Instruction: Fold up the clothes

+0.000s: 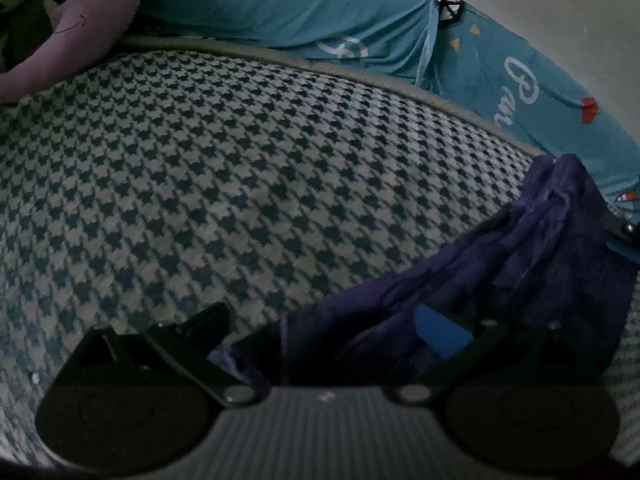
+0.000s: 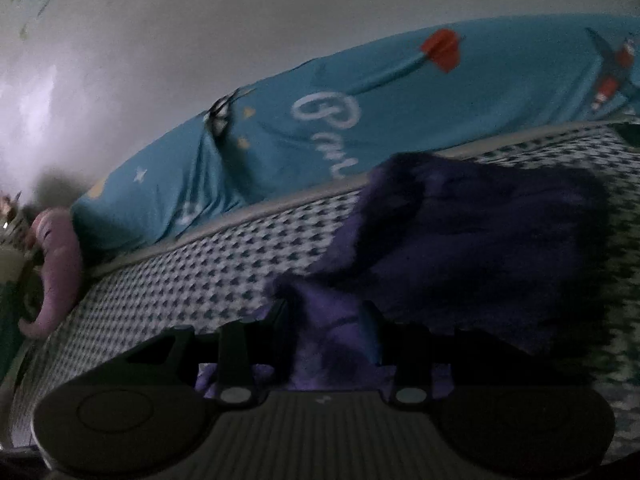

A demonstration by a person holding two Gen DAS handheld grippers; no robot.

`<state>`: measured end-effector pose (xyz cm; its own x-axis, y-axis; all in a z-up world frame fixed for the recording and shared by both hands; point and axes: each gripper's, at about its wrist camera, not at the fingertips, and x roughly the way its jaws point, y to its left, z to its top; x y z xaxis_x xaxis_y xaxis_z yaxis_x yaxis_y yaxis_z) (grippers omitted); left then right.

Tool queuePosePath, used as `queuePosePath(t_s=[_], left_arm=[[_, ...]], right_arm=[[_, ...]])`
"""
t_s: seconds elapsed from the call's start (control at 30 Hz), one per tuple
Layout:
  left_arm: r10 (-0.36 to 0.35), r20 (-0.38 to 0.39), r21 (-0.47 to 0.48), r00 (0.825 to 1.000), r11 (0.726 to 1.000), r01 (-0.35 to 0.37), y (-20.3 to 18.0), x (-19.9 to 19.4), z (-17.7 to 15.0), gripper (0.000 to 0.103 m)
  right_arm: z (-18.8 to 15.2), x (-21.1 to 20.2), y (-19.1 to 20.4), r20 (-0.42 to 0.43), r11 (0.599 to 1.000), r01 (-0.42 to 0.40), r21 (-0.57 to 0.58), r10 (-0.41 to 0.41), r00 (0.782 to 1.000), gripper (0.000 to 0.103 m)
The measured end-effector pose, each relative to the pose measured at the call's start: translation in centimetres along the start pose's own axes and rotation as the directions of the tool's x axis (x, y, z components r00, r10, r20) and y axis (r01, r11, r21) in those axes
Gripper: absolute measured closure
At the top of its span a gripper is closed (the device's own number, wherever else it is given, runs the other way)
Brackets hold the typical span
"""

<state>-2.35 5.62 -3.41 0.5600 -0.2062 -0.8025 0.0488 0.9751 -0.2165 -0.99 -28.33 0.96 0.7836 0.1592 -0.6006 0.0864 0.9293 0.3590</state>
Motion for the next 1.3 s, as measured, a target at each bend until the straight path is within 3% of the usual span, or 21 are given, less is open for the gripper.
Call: queuePosePath(t_s=[0.27,0.67,1.1,1.3], left_arm=[[0.025,-0.021,-0.012,0.999,1.000,-0.025,1.8,0.5,-0.4,0.000],[0.038,-0.014,0.023,0.999,0.999,-0.038,2.0,1.3,0.2,0.000],[-0.032,0.010,-0.081,0.999,0.996,0.033,3.7,0.9,1.3,0.000],[-0.071,0.004,-0.086,0.997,0.994,0.071,4.0,0.2,0.8,0.000]], right_arm=[[-0.6,4.4,1.8,-0.072,1.000,0.002,-0.019,-0.004,0.997,0.064],[-0.4,8.2,2.4,-0.063,0.997,0.056,-0.043,-0.059,0.996,0.058],[-1.2,2.1,4.2,-0.008,0.995,0.036,-0.090,-0.037,0.999,0.058],[-3.4,-0.4,5.3,-0.051,0.994,-0.029,-0.110,0.023,0.998,0.057]])
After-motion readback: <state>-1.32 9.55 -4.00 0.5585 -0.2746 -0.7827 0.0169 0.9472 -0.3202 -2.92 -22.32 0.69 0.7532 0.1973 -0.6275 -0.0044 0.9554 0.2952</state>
